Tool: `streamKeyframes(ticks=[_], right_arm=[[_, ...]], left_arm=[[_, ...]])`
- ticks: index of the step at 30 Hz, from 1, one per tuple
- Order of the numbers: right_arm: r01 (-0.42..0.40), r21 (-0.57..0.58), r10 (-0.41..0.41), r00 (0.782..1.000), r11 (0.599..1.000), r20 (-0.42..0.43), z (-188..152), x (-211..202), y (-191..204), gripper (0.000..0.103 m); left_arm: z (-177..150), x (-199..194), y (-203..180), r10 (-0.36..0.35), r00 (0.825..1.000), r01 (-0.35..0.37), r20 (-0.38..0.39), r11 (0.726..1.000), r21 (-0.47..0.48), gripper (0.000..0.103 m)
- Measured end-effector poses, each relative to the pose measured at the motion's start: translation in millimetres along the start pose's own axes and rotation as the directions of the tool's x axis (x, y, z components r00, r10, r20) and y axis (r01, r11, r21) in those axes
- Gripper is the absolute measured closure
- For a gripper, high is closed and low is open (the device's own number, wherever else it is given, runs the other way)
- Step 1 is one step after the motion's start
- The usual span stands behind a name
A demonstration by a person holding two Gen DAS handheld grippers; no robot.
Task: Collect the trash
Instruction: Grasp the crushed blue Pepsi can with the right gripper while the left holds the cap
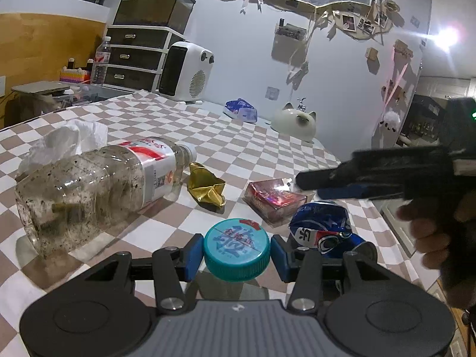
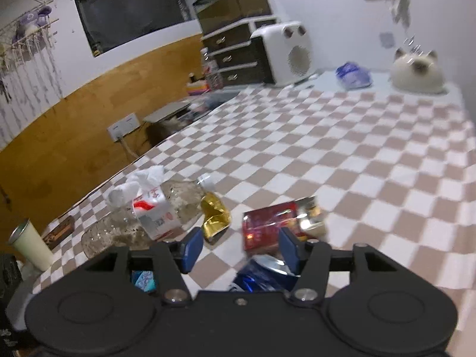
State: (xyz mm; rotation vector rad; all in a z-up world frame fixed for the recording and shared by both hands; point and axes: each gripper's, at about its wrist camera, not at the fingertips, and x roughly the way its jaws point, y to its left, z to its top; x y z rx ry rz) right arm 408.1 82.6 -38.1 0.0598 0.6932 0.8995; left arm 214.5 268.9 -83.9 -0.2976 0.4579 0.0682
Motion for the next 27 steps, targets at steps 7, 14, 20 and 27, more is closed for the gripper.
streamKeyframes(ticks=[7,14,20,27], right_arm=[[-0.061,0.074,0.065,0.996,0.995,-0.056,-11,0,-14,0.037],[-0.098,0.048,0.103,0.990,0.994,-0.097,-33,-41,-12,0.023],[-0.114,-0.126,0.087,0.976,0.985,-0.197,-47,-59,19,0.021],[-0.050,-0.247,-0.007,0.974,0.968,-0.226,-59,-65,62,0.016]], left_arm=[[0,-1,1,-0.014,1.000,0.014,0.003,1.000,0.001,0.053],[-1,-4,-4,-0.011,1.000,0.011,0.014,1.000,0.021,0.053],[-2,-7,-6,-0.006,1.000,0.005,0.019,1.000,0.029,0.053],[-7,-23,-13,0.047,0.999,-0.046,-0.004,0.997,0.069,0.053]])
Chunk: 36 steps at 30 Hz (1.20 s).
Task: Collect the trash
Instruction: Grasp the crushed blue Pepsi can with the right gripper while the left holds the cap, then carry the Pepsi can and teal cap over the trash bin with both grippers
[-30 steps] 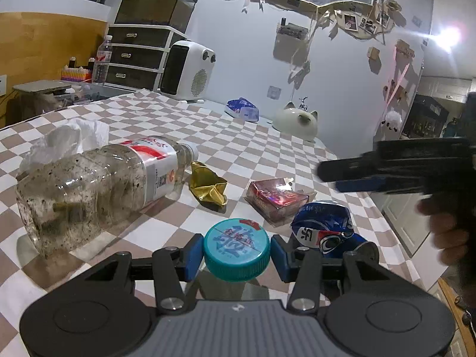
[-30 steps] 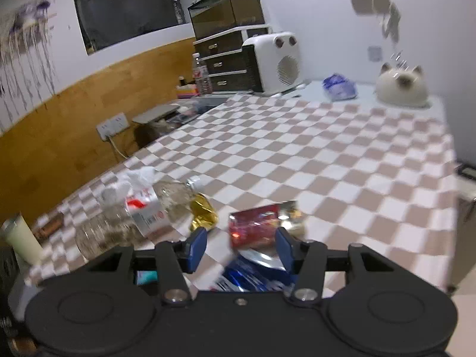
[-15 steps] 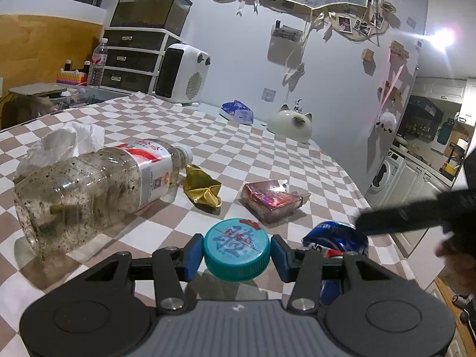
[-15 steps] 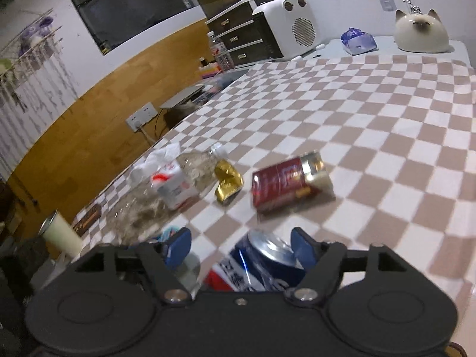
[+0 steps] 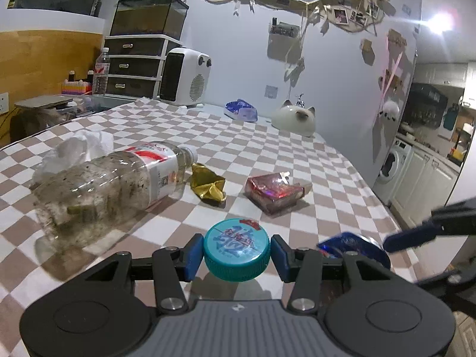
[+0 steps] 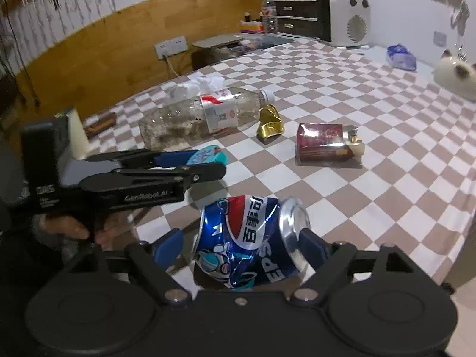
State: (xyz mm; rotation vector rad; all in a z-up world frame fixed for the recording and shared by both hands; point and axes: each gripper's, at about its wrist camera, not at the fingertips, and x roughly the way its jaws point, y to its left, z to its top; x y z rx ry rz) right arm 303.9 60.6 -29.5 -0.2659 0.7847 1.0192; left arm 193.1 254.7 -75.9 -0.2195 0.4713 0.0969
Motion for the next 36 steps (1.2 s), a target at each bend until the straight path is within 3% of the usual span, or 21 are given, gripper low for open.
streamKeyframes(ticks=[5,11,17,22,29,36], right_arm=[[0.056,-0.032,-0.055,0.998,0.998,0.026,6,3,19,0.009],[0.153,-0.039,-0.153,0.988,0.988,-0.021,11,23,20,0.008],[0.162,-0.028,-0.163,0.985,0.986,-0.057,11,34,19,0.008],[0.202,-0.043,-0.205,0.976,0.978,-0.074,13,38,28,0.018],[0.213,-0.029,-0.215,0.974,0.977,-0.076,7,31,33,0.022],[0.236,-0.002,-0.236,0.971,0.972,-0.025,-13,6,45,0.027]], left_arm=[[-6,-22,-1,0.020,1.000,-0.020,-0.017,1.000,0.018,0.053],[-16,-47,3,0.017,0.999,-0.017,-0.031,1.000,0.000,0.053],[-18,-72,1,0.014,1.000,-0.014,-0.019,1.000,0.002,0.053],[-17,-90,-8,0.003,1.000,-0.003,0.000,1.000,0.020,0.053],[-24,-104,-15,-0.006,1.000,0.006,0.002,1.000,0.026,0.053],[-28,-114,-26,-0.006,1.000,0.006,0.002,1.000,0.030,0.053]])
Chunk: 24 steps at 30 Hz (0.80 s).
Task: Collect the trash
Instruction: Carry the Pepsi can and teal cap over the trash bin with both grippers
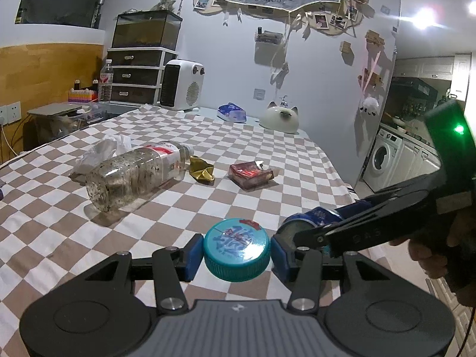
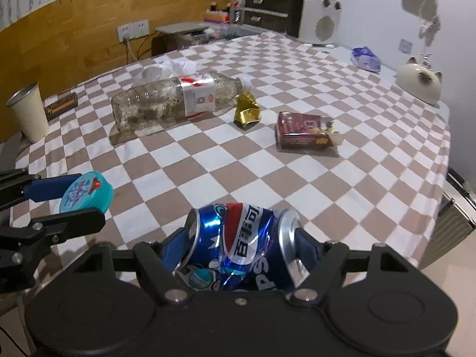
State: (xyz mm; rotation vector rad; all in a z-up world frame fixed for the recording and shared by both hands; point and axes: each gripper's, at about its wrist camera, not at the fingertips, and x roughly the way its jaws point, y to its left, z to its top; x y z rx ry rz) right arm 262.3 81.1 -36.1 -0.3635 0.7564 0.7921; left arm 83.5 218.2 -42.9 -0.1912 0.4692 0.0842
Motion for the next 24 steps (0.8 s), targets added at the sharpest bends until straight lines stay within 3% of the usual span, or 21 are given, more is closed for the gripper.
streamKeyframes(ticks=[15,24], right_arm=[[0.020,0.159,-0.034,0.995,0.987,0.089,-41,-69,-10,0.029],[0.069,0.231,-0.102,0.986,0.971,0.135,-81,-120,-33,0.029]], left_arm=[[-7,-19,-32,0.007,1.000,-0.007,0.009,1.000,0.023,0.053],[-15,-21,-79,-0.040,0.999,0.040,0.004,0.997,0.063,0.053]])
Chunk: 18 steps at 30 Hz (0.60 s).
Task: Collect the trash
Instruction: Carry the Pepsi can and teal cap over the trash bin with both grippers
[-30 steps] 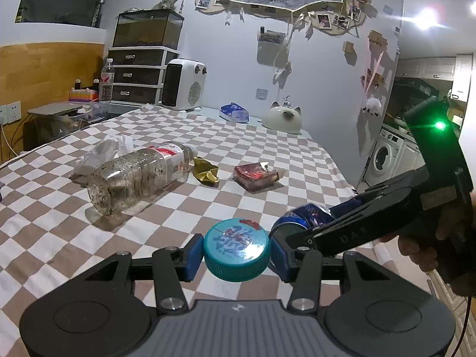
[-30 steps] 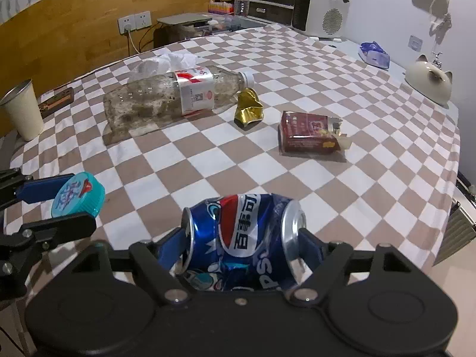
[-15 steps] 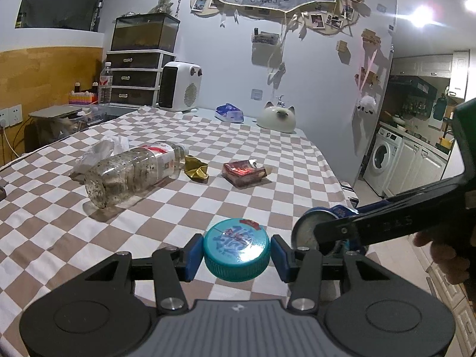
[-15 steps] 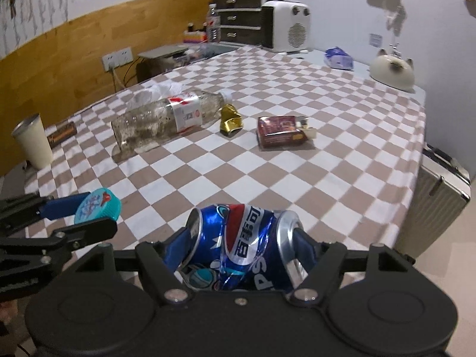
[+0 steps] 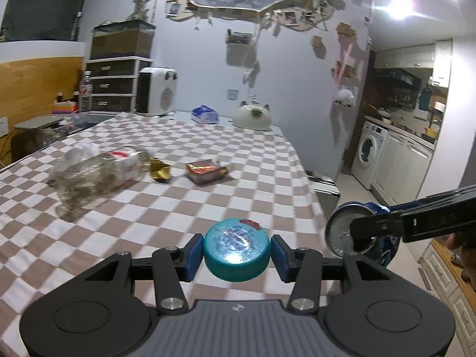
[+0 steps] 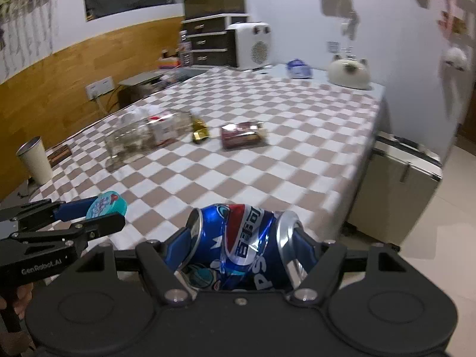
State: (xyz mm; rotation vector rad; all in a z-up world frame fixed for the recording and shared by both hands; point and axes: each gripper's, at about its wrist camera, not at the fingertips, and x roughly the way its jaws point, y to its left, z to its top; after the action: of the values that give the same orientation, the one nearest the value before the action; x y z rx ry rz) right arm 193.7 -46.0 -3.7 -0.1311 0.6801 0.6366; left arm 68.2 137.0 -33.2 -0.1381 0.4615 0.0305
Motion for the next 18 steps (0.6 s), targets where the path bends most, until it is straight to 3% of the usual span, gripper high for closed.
streamKeyframes(ticks=[10,18], right_arm=[[0.092,0.115,-0.098,0.994,0.989,0.045,-45,-61,-61,0.028],[0.159,0.210,-0.172,0.984,0.965,0.044,-92,-96,-109,0.028]], left_arm=[[-8,12,-70,-0.087,0.996,0.088,-0.025,0.995,0.049,0.053],[-18,31,-128,-0.166,0.980,0.174,-0.110,0.982,0.072,0.053]])
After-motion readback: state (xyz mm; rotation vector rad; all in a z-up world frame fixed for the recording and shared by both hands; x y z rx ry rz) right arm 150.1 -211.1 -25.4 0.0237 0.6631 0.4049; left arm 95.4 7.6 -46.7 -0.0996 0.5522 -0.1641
